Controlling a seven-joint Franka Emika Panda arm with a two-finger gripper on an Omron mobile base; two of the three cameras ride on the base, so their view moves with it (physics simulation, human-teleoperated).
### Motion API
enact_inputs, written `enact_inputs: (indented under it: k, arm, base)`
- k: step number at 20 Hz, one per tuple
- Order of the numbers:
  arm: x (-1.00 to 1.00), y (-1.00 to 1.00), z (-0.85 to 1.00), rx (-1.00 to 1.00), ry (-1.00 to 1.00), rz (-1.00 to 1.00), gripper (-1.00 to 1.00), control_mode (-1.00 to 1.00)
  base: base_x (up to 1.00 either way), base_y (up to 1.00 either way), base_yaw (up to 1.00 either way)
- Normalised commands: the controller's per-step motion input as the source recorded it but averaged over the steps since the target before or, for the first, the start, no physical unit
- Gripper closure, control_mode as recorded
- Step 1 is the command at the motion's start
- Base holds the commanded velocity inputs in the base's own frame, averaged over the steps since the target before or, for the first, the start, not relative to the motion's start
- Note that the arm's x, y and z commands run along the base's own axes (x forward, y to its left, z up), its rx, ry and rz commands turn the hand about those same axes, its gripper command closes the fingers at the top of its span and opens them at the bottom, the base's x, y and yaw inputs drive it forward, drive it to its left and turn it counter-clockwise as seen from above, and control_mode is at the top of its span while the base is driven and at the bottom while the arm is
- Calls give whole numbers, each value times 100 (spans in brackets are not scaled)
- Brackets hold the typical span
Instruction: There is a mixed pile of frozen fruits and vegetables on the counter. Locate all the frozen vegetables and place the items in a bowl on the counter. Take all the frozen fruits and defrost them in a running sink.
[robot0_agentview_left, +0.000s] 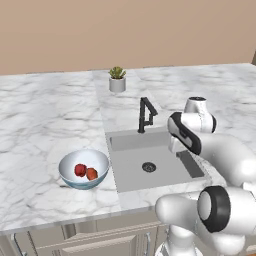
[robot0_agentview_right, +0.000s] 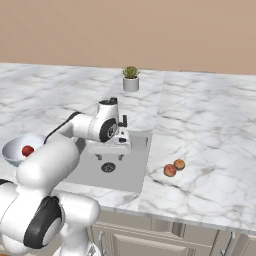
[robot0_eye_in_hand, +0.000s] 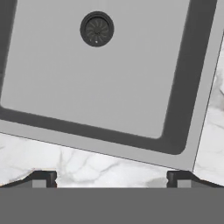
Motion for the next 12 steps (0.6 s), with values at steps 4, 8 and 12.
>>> enact_inputs:
  k: [4, 8, 12]
  arm:
    - [27, -67, 0, 5, 15, -15, -100, -100]
    - [35, -54, 0, 2, 2, -10, -100, -100]
    - [18, -49, -7, -1, -1, -12, -100, -100]
  base:
    - [0, 0, 0]
    - [0, 0, 0]
    - [0, 0, 0]
